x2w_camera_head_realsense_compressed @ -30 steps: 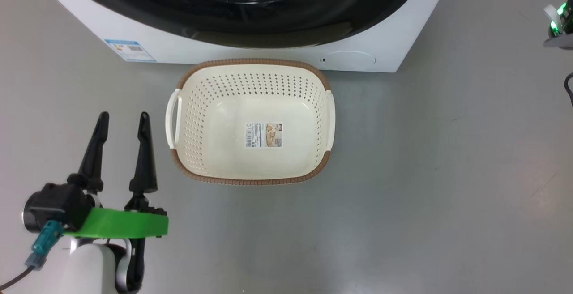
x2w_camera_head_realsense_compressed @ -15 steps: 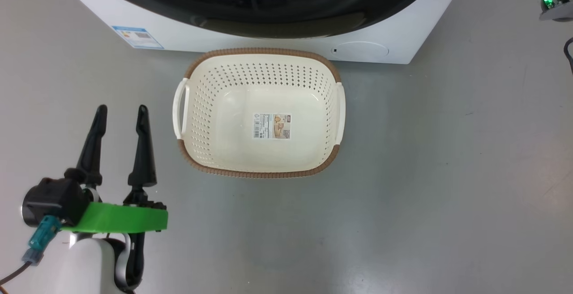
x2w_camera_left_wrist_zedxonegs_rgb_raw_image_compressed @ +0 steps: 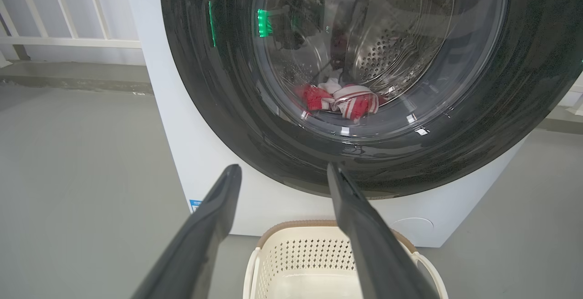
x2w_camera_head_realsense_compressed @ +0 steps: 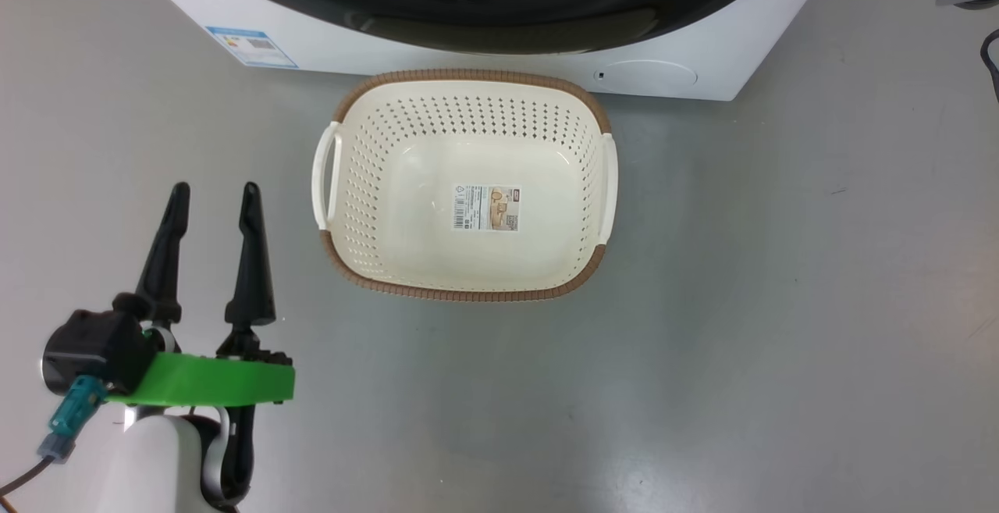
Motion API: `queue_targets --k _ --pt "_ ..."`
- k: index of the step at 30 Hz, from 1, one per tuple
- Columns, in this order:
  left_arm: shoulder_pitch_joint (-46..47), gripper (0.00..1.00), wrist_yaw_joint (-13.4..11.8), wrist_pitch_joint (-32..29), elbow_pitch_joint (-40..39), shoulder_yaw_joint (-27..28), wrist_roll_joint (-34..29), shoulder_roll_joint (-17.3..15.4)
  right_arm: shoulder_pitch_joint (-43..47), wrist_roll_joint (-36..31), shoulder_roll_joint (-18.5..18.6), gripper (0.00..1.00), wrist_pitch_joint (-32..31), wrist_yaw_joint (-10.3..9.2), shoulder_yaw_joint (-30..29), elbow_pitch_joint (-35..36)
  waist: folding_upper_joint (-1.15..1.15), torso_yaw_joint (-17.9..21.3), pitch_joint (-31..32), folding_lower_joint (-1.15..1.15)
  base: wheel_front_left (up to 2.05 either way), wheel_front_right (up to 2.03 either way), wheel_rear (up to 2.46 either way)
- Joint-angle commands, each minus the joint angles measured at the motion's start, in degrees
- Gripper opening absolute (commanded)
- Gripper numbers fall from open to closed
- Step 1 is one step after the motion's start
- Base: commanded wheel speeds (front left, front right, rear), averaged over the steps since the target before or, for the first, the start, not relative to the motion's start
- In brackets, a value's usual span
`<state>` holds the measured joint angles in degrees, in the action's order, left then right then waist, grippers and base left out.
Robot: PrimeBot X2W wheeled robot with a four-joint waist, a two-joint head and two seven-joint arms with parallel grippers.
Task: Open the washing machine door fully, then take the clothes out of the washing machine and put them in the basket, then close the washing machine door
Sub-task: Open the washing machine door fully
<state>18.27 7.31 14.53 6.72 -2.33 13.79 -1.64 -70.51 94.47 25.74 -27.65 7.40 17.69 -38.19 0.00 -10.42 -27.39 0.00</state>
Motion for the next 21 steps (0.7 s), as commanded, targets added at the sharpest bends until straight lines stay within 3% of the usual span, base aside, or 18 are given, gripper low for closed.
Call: queue_targets --k 1,21 --pt "0.6 1.0 0.1 0.5 -1.6 1.6 0.5 -1.2 -1.0 0.2 -0.5 0.0 -0.2 0.09 0.2 1.0 0.0 -0.1 -0.1 0.0 0.0 0.0 0.0" --pt "0.9 1.0 -0.5 0.5 -1.6 1.3 1.7 -1.2 -4.2 -1.3 -3.2 0.0 0.2 0.09 1.1 -0.8 0.0 -1.2 -0.8 0.0 0.0 0.0 0.0"
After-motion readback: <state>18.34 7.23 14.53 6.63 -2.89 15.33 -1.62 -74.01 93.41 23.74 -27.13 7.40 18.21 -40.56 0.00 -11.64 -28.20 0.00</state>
